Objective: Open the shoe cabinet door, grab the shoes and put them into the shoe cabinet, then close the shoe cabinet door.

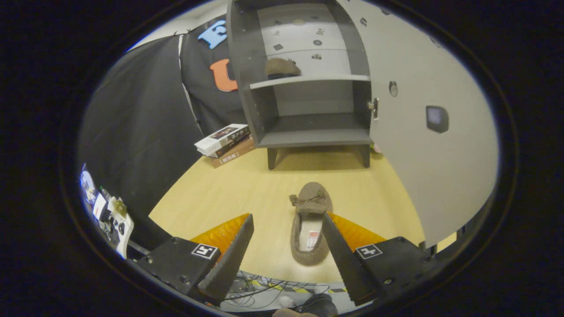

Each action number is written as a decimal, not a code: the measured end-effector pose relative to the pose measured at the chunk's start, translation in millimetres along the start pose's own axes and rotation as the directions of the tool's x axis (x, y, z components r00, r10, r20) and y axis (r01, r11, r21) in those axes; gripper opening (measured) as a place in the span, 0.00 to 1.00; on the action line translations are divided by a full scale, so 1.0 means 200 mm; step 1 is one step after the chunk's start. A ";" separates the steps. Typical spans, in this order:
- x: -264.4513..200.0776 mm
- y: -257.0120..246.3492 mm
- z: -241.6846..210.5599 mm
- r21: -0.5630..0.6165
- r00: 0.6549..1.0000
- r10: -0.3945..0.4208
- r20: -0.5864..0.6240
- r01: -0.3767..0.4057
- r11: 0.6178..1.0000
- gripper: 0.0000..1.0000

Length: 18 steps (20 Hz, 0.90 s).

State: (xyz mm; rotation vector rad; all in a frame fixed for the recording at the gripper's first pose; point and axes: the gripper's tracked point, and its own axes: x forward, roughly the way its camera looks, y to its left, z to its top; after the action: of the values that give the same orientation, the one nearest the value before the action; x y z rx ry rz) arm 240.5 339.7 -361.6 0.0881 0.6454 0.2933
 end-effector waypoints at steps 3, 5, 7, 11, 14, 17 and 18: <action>0.18 -0.01 -0.09 0.074 0.997 0.014 -0.072 -0.009 0.997 0.99; 0.30 -0.03 -0.11 0.108 0.995 0.015 -0.100 -0.004 0.994 0.98; 0.39 -0.03 -0.11 0.118 0.992 0.023 -0.122 -0.008 0.993 0.99; 0.58 -0.05 -0.08 0.148 0.987 0.018 -0.157 0.005 0.989 0.98; 0.69 -0.05 -0.06 0.168 0.982 0.023 -0.187 0.009 0.986 0.98; 0.77 -0.07 -0.06 0.171 0.979 0.014 -0.205 0.022 0.985 0.95; 0.79 -0.07 -0.06 0.171 0.977 0.011 -0.214 0.026 0.985 0.85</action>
State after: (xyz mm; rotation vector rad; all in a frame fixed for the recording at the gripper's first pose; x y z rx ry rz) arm 356.7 372.3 -465.4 0.2227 0.8853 0.2409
